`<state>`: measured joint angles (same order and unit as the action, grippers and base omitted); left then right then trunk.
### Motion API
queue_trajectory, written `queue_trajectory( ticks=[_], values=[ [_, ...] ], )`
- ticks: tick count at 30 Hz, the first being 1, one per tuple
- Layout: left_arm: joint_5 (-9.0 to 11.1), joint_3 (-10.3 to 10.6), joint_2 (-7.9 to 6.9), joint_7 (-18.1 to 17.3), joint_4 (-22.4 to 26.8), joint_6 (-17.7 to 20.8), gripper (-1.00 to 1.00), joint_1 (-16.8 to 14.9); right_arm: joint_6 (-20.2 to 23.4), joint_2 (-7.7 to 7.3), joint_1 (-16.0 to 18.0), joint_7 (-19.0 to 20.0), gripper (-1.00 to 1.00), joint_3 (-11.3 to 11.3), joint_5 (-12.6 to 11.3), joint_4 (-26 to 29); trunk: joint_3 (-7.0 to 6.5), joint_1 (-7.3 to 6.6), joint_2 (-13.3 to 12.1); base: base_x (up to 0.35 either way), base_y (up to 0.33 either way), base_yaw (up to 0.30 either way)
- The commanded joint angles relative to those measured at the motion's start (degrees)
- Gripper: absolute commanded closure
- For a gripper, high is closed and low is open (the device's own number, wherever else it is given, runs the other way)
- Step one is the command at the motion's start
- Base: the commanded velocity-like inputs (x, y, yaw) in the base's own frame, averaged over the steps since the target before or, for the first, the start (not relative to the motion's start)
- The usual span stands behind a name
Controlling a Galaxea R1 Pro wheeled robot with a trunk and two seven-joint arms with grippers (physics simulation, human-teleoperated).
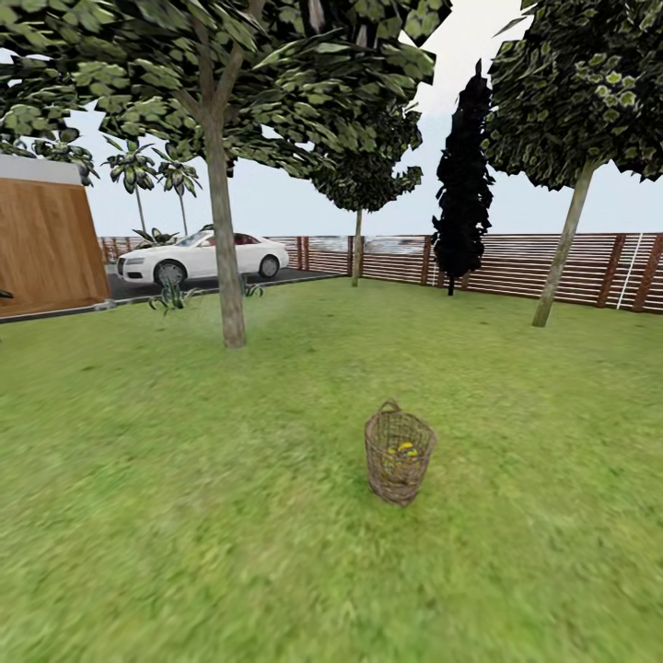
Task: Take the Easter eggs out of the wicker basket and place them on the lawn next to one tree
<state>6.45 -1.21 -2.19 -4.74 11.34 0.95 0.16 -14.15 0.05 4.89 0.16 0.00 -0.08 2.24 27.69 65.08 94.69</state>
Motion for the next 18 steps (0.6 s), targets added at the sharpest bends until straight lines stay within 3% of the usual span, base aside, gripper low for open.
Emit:
queue_trajectory(
  ticks=[1,18],
  values=[
    [0.6,-0.1,-0.01,-0.3,0.1,0.1,-1.00,0.0,-0.2,-0.01,0.0,0.0,-1.00,0.0,0.0,0.0,0.05,0.02,0.0,0.230,-0.227,0.000],
    [0.6,-0.1,-0.01,-0.3,0.1,0.1,-1.00,0.0,0.0,-0.40,0.0,0.0,-1.00,0.0,0.1,-1.5,0.05,0.02,0.0,0.228,-0.228,0.000]
  ],
)
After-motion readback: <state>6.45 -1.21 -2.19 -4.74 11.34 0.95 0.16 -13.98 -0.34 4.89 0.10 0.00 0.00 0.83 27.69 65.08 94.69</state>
